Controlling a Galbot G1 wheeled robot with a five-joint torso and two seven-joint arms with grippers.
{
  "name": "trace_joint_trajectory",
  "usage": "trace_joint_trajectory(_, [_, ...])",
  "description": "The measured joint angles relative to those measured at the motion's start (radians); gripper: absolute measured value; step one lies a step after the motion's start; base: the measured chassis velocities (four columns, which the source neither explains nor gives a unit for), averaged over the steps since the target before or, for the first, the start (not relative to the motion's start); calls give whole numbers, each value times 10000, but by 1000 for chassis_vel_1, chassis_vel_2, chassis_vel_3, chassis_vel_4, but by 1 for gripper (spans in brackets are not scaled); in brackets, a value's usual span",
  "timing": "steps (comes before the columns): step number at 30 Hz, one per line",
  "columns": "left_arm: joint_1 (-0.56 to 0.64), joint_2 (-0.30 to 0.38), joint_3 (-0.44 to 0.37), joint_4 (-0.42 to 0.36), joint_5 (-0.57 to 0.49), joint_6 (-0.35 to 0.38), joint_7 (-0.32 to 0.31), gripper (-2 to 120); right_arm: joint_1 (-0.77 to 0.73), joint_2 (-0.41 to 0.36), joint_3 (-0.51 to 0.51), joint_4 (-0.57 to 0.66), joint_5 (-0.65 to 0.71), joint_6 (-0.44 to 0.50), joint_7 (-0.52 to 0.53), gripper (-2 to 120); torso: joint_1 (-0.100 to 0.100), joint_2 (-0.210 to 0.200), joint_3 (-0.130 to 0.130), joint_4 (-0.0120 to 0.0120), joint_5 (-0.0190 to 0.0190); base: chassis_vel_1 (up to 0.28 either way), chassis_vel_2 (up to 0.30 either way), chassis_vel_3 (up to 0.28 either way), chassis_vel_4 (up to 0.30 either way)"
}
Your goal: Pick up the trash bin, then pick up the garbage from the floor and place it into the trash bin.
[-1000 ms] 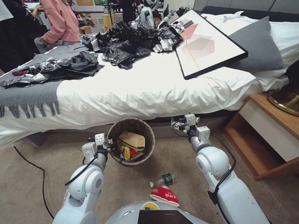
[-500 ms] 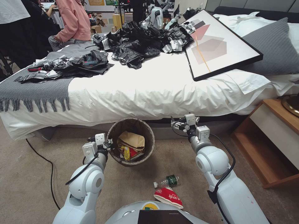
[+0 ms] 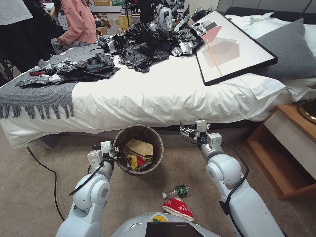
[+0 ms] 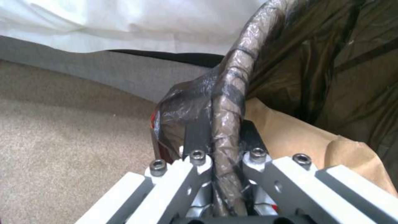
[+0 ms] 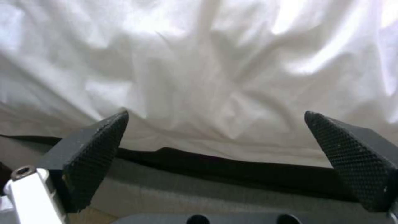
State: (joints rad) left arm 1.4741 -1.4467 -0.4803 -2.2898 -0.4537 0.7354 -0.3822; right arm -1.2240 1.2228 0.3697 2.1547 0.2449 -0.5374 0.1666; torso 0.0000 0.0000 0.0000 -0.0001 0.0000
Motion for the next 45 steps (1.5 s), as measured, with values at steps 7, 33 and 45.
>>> trace_joint_trajectory(7, [-5, 1, 11, 0, 1, 0, -1, 2, 0, -5, 6, -8, 57, 29, 26, 100, 0, 0, 0, 0, 0, 0, 0, 0, 0])
trace_joint_trajectory(33, [52, 10, 22, -80, 1, 0, -8, 2, -76, -32, 84, 114, 34, -97, 27, 100, 0, 0, 0, 0, 0, 46, -48, -53, 54])
trace_joint_trajectory(45, [32, 17, 14, -82, 2, 0, -11, 2, -69, 3, 82, 99, -74, 12, -112, 100, 0, 0, 0, 1, 0, 248, -230, -244, 240])
